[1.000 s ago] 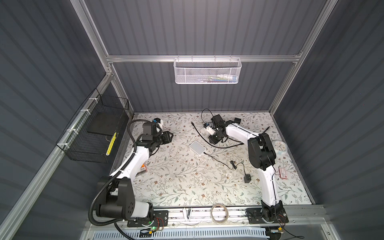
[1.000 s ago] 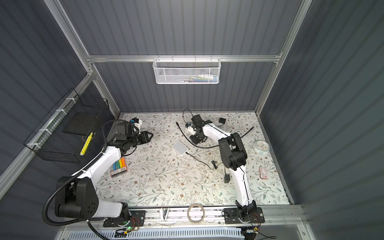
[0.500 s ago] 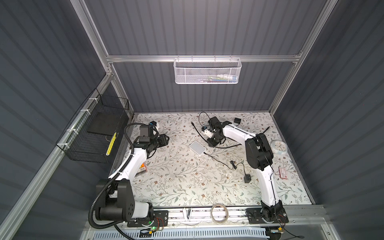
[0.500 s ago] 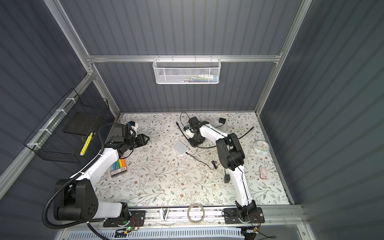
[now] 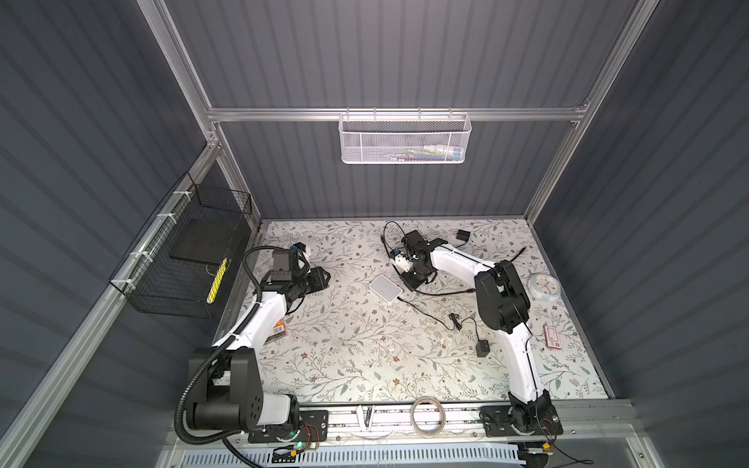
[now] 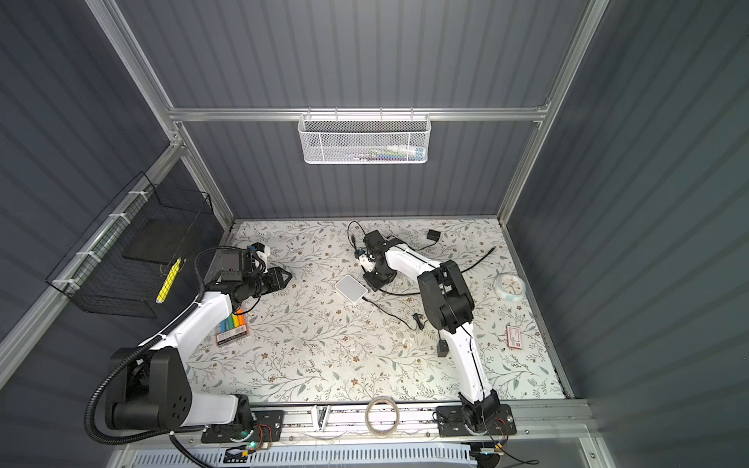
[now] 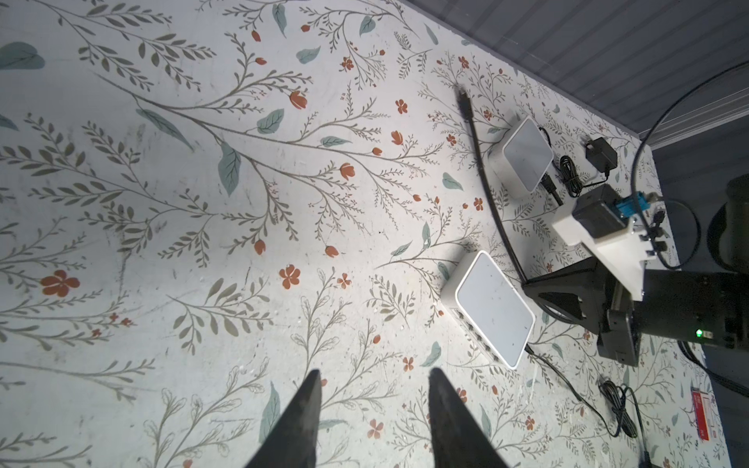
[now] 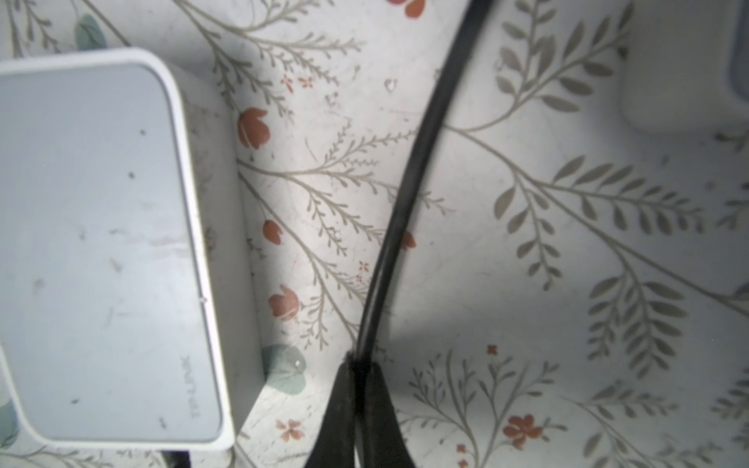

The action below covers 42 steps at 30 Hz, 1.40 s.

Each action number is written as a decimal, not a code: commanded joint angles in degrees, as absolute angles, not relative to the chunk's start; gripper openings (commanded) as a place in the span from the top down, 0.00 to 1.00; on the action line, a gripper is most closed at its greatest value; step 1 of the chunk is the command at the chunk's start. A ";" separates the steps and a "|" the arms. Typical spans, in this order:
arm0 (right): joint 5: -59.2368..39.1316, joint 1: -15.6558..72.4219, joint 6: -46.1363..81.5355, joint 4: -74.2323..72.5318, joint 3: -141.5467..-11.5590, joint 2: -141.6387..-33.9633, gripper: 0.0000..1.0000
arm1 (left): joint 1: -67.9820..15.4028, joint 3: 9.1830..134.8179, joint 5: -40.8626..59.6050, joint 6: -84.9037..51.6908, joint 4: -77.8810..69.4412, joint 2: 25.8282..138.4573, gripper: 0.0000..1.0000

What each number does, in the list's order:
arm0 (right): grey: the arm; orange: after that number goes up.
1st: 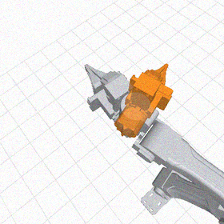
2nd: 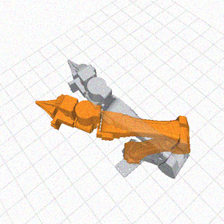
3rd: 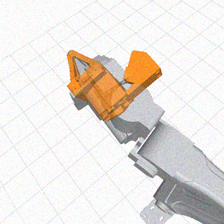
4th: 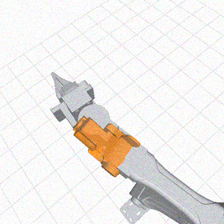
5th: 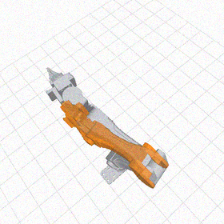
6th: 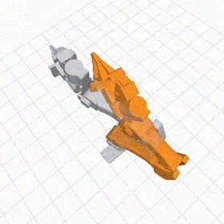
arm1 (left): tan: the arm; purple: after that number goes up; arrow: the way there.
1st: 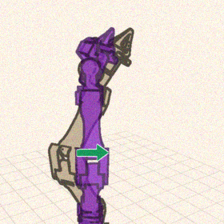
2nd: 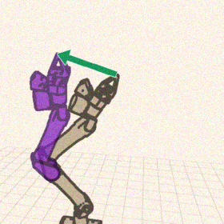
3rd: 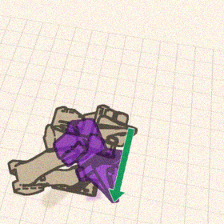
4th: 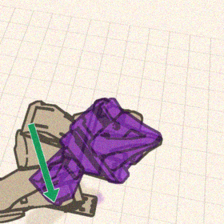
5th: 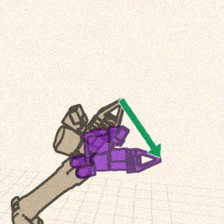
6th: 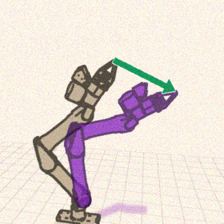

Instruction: Insert the plug into the switch port

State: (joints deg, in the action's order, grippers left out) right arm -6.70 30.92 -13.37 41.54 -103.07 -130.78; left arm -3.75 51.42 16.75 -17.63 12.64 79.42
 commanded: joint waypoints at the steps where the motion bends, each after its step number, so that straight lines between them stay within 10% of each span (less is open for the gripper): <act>1: -7.59 31.38 -13.92 43.59 -102.25 -132.36 1.00 | -3.34 50.66 18.24 -17.31 11.78 78.76 0.56; 42: -15.20 42.61 -11.02 40.61 -73.36 -92.58 1.00 | -11.38 50.26 40.11 -37.31 -19.96 93.08 0.54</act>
State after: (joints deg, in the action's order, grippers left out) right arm -13.30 41.74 -10.55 40.62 -74.37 -93.89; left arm -11.16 47.51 37.82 -34.48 -14.20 91.77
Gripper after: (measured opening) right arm 0.052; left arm 0.463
